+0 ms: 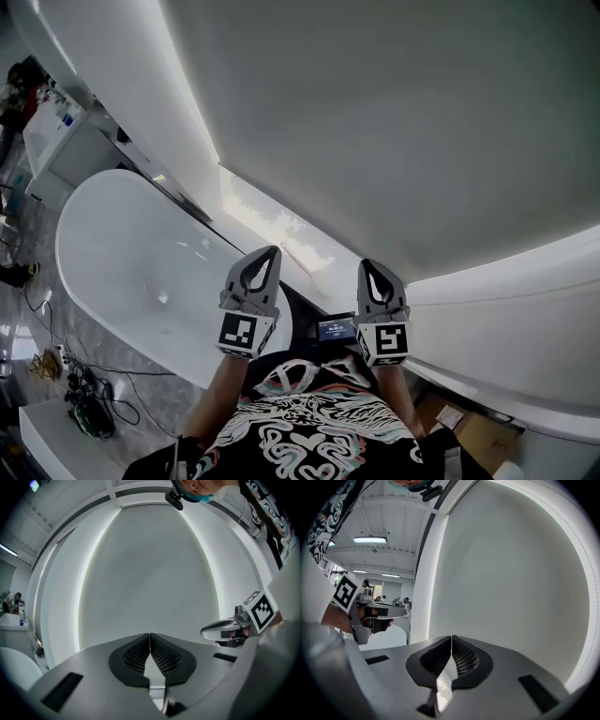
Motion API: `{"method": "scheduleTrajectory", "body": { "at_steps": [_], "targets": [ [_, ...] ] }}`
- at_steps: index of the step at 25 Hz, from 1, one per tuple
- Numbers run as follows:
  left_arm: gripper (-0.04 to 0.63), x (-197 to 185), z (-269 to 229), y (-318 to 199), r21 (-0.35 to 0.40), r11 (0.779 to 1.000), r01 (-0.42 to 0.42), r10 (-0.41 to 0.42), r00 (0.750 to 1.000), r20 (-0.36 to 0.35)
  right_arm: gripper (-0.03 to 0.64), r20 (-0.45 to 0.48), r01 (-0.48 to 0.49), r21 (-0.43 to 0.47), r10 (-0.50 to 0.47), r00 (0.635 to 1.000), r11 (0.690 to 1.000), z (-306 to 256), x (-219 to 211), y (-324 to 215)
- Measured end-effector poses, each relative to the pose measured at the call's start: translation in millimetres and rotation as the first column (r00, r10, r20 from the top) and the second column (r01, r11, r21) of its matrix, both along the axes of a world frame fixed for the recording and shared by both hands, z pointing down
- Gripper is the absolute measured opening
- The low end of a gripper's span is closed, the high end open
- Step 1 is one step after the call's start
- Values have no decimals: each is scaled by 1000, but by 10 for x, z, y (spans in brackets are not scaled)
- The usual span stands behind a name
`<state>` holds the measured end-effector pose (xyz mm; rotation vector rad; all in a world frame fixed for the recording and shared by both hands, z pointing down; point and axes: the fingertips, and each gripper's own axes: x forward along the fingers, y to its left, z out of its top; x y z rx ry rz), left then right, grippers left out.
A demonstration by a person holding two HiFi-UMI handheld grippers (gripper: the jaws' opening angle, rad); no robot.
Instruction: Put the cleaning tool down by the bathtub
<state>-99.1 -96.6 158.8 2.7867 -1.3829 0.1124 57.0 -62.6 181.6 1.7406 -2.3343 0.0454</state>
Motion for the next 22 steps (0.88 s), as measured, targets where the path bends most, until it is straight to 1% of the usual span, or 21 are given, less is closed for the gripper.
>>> {"method": "scheduleTrajectory", "body": {
  "at_steps": [4, 6, 7, 10, 12, 14, 18, 22],
  "targets": [
    [17, -89, -100, -10, 47, 998, 36, -35, 999, -18, 28, 4, 8, 42, -8, 1000, 999, -147, -94, -79],
    [17, -121, -195, -31, 83, 995, 59, -54, 997, -61, 28, 8, 7, 50, -8, 1000, 999, -168, -132, -84],
    [17, -132, -214, -42, 88, 994, 64, -57, 996, -71, 28, 10, 4, 52, -4, 1000, 999, -178, -140, -87],
    [17, -162, -149, -47, 46, 998, 42, -41, 999, -22, 28, 7, -10, 70, 9, 1000, 997, -230, -151, -97],
    [17, -154, -210, -66, 26, 999, 35, -34, 999, -26, 28, -10, -27, 85, 28, 1000, 996, -242, -146, -113],
    [17, -165, -226, -73, 22, 999, 46, -45, 999, -30, 28, -14, -33, 86, 34, 999, 996, -256, -152, -131],
    [18, -176, -211, -65, 40, 997, 59, -58, 997, -45, 28, 55, -43, 92, 38, 998, 995, -312, -143, -151],
    [17, -163, -157, -10, 27, 999, 43, -43, 999, -7, 26, 78, -59, 86, 52, 996, 995, -323, -133, -98]
  ]
}}
